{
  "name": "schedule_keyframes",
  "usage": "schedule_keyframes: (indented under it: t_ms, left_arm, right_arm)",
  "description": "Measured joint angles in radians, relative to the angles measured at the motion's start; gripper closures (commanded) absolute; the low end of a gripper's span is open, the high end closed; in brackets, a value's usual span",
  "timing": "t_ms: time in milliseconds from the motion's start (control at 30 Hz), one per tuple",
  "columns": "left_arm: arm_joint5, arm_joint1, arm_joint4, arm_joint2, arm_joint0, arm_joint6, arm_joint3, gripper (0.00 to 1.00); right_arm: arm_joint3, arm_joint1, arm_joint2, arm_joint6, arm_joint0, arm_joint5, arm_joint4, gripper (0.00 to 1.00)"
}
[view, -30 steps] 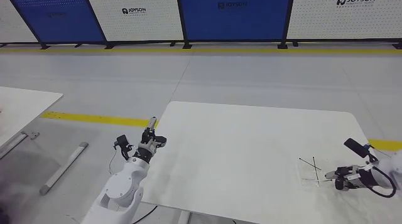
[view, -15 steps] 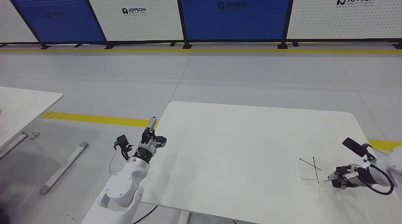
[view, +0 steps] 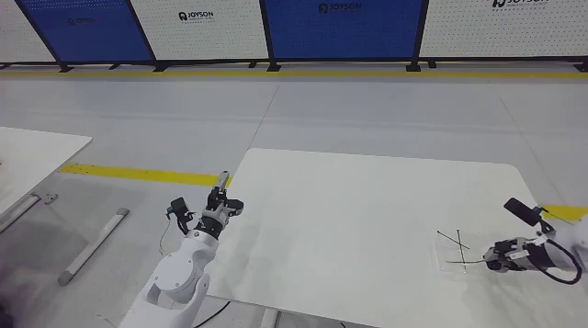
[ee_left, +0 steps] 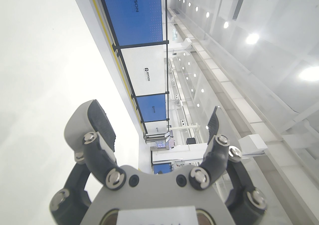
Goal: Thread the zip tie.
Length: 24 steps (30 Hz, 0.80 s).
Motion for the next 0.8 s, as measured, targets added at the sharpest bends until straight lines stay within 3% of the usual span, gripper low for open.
schedule_keyframes:
  t_ms: [200,333,800]
  left_arm:
    - [0.000,0.000,0.000,0.000,0.000,0.000,0.000,0.00]
    - [0.000,0.000,0.000,0.000,0.000,0.000,0.000,0.00]
    - [0.000,0.000,0.000,0.000,0.000,0.000,0.000,0.00]
  right_arm:
    - [-0.080,0.028,0.127,-0.095,-0.110,-0.042,0.074,1.00]
    - [-0.123,0.042,0.219,-0.124,-0.200,-0.119,0.150,1.00]
    - [-0.121,0.042,0.215,-0.123,-0.195,-0.109,0.146,1.00]
